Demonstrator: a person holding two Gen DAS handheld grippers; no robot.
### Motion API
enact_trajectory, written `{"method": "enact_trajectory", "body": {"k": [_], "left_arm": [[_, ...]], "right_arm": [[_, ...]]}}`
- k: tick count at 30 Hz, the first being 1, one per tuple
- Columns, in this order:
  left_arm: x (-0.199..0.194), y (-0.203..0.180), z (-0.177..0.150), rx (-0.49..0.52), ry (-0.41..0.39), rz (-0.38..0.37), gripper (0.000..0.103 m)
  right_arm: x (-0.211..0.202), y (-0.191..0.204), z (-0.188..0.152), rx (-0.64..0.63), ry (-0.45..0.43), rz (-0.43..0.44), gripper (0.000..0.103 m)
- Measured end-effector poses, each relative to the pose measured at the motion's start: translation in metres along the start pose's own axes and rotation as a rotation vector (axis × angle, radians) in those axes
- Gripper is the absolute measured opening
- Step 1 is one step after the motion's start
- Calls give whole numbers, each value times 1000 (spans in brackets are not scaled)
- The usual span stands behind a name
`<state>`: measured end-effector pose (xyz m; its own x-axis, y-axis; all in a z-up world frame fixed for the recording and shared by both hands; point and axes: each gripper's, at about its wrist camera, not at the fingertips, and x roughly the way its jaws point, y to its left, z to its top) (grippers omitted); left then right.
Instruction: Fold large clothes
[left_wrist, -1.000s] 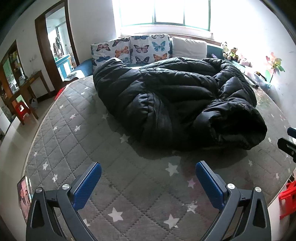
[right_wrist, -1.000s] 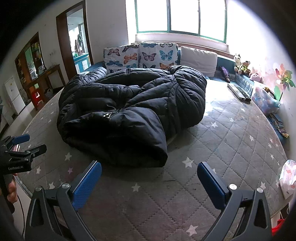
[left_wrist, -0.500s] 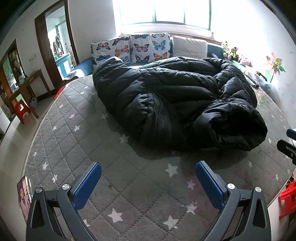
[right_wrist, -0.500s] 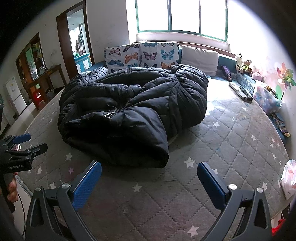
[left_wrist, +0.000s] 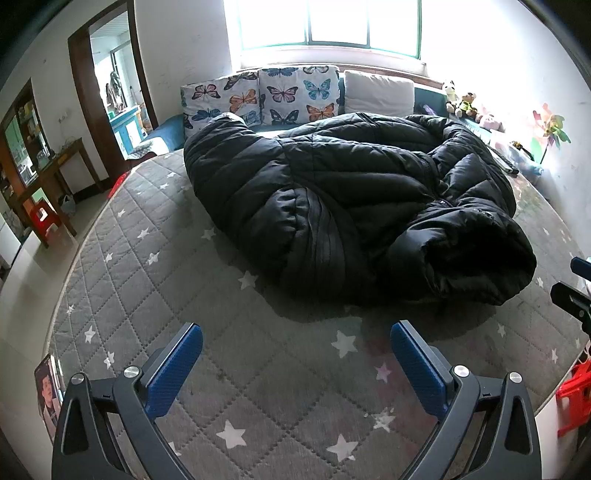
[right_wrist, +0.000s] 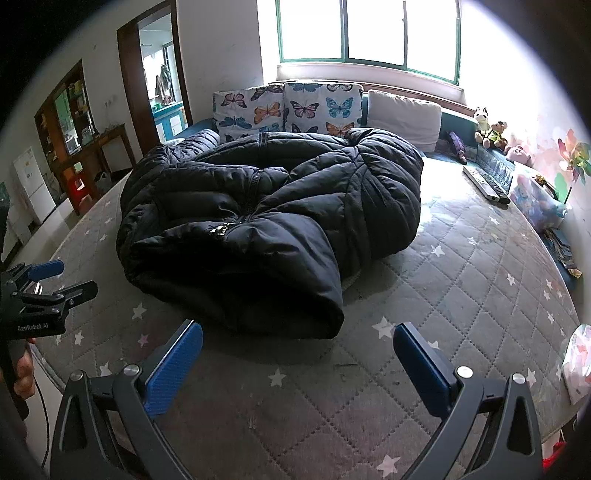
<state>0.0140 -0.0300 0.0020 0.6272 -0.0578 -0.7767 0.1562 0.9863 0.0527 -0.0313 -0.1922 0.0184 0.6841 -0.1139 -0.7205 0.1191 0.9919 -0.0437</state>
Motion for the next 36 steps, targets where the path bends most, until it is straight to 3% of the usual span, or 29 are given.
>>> {"method": "enact_trajectory", "body": {"k": [24, 36], "left_arm": [[7, 10, 31, -3, -2, -8, 103], [54, 50, 77, -140, 72, -91, 103]], "right_arm": [[5, 7, 12, -70, -21, -3, 103], [36, 7, 16, -127, 35, -25, 100]]}}
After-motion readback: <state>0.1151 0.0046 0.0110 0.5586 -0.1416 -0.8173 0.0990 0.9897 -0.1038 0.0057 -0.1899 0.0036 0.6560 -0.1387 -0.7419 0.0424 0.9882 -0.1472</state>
